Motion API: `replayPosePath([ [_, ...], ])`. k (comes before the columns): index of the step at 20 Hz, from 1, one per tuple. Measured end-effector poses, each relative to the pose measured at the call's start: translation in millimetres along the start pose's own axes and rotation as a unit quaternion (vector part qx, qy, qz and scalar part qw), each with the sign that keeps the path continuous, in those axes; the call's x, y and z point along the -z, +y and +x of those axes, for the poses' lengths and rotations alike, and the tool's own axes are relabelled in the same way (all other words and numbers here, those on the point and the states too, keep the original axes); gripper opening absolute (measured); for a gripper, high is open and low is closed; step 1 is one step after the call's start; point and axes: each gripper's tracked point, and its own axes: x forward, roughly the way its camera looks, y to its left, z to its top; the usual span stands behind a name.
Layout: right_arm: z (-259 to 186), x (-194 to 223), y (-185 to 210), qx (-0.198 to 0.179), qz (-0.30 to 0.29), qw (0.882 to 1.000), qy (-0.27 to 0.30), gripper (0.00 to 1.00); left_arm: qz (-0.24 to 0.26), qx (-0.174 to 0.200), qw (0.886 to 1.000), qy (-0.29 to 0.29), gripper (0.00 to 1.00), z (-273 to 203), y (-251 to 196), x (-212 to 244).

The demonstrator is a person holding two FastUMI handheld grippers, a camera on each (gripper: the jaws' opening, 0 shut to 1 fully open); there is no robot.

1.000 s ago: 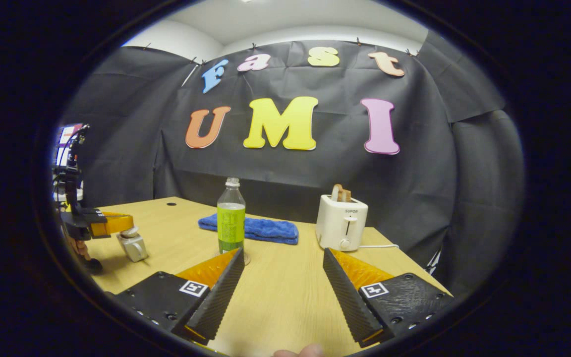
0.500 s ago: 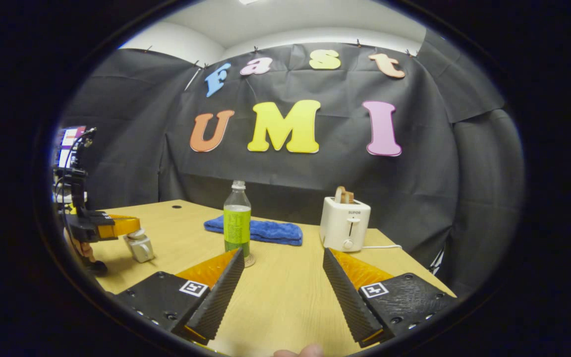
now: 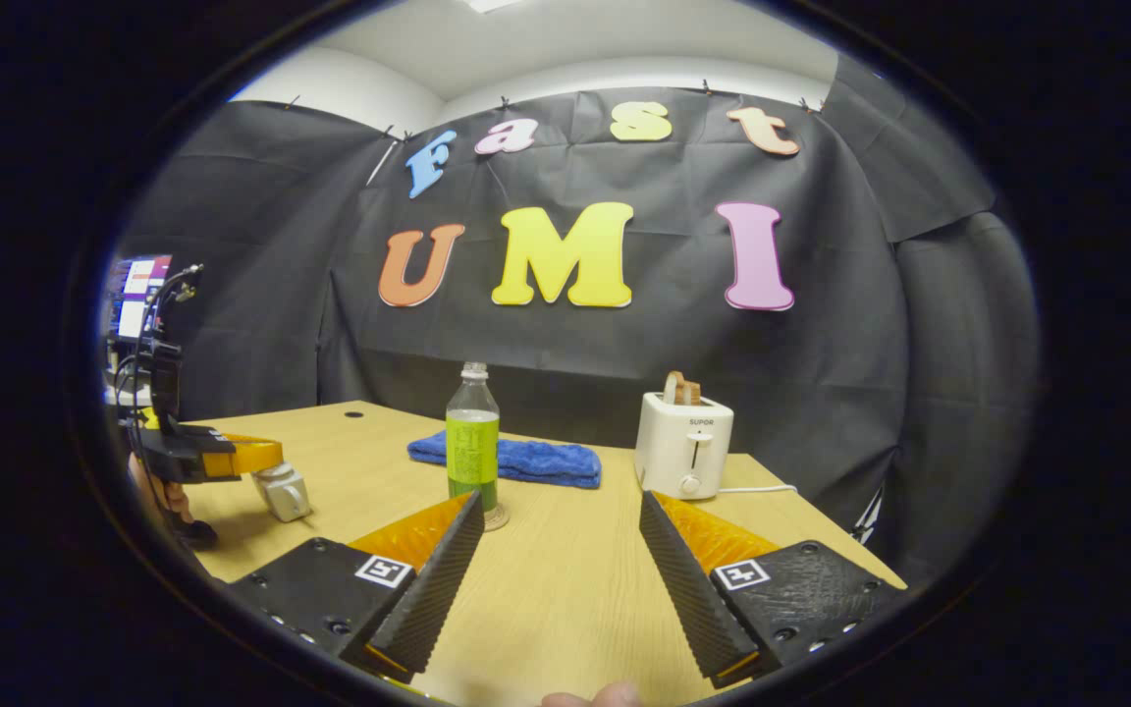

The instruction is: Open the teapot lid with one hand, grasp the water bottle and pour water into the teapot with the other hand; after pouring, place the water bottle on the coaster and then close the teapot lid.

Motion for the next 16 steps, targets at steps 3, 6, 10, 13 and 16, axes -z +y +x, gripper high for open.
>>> replayPosePath([
  [3,-1,1,0,-0.002,0.002,1.0,-0.003,0.94,0.003,-0.007,1.0,-0.002,0.06,1,0,-1],
  [6,1,3,-3,0.009,0.008,1.0,-0.005,0.95,0.012,-0.032,0.999,-0.023,0.46,-6,5,-17],
  [10,1,1,-17,0.037,0.048,0.998,-0.007,0.96,0.015,-0.037,0.997,-0.064,0.98,-31,-6,-61],
  [13,-10,-18,-25,0.057,0.047,0.997,-0.027,0.96,0.025,-0.027,0.994,-0.099,0.98,-54,-26,-95],
  [16,-31,-41,-27,0.071,0.03,0.996,-0.052,0.96,0.037,-0.017,0.994,-0.105,0.97,-72,-49,-105],
])
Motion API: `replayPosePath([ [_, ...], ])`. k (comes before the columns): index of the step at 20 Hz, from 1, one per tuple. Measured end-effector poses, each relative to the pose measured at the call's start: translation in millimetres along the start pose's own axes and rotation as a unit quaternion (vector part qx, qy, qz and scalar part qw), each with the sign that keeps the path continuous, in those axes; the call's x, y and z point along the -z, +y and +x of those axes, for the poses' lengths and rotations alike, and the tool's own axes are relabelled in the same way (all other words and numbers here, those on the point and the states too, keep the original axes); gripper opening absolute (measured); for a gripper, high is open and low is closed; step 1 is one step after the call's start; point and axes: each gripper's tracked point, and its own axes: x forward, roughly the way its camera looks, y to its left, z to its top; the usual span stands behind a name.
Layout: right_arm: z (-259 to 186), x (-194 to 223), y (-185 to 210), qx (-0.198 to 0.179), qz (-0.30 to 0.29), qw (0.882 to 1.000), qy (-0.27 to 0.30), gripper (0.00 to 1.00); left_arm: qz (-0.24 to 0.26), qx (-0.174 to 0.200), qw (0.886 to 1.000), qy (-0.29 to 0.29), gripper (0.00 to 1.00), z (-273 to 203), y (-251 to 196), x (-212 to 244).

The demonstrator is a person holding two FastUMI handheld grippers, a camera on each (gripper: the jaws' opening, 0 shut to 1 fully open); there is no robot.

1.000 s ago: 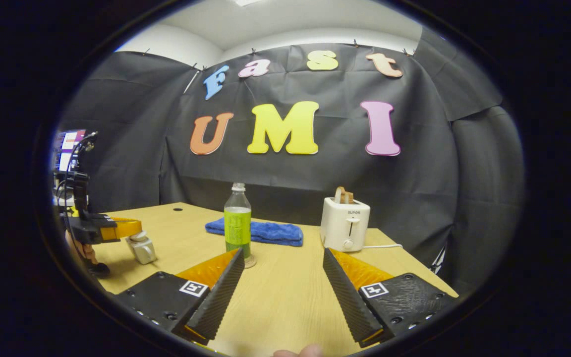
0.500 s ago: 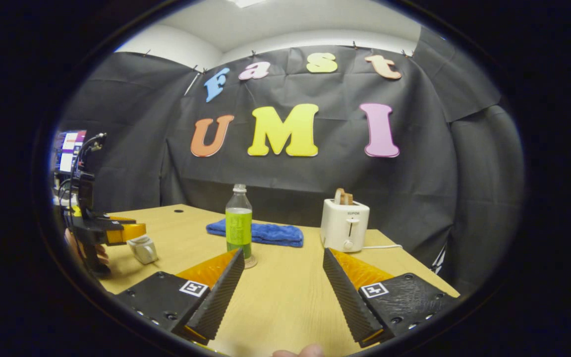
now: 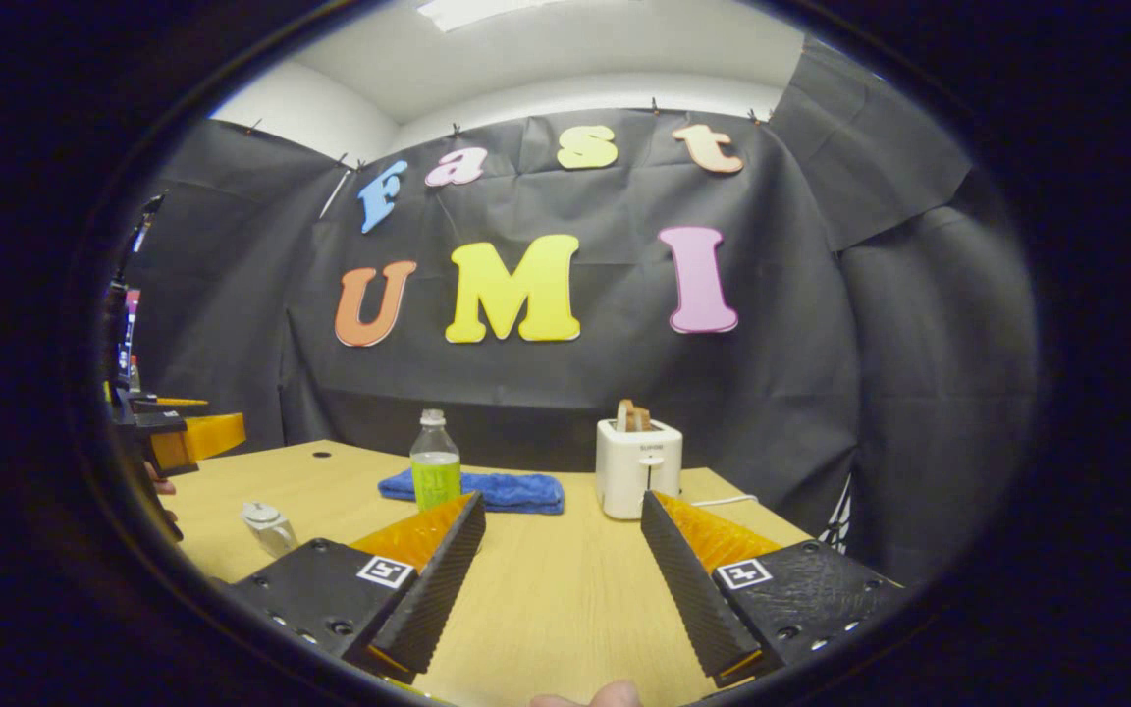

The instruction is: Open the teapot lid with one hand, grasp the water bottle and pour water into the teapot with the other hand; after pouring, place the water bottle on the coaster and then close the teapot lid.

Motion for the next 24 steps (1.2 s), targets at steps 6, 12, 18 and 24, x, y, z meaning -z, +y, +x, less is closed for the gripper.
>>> replayPosePath([
  [6,-39,-18,11,0.006,-0.016,1.0,-0.019,0.98,-0.006,0.001,1.0,-0.023,0.97,-35,-23,-19],
  [12,-57,-23,24,0.02,-0.017,0.999,-0.028,0.95,-0.009,0.021,1.0,-0.013,0.98,-44,-29,-15],
  [18,-56,-17,46,0.022,-0.019,0.999,-0.02,0.95,-0.016,0.014,1.0,-0.005,0.98,-45,-17,-6],
  [24,-53,-14,54,0.026,-0.019,0.999,-0.014,0.95,-0.01,0.01,1.0,-0.007,0.98,-43,-14,-5],
])
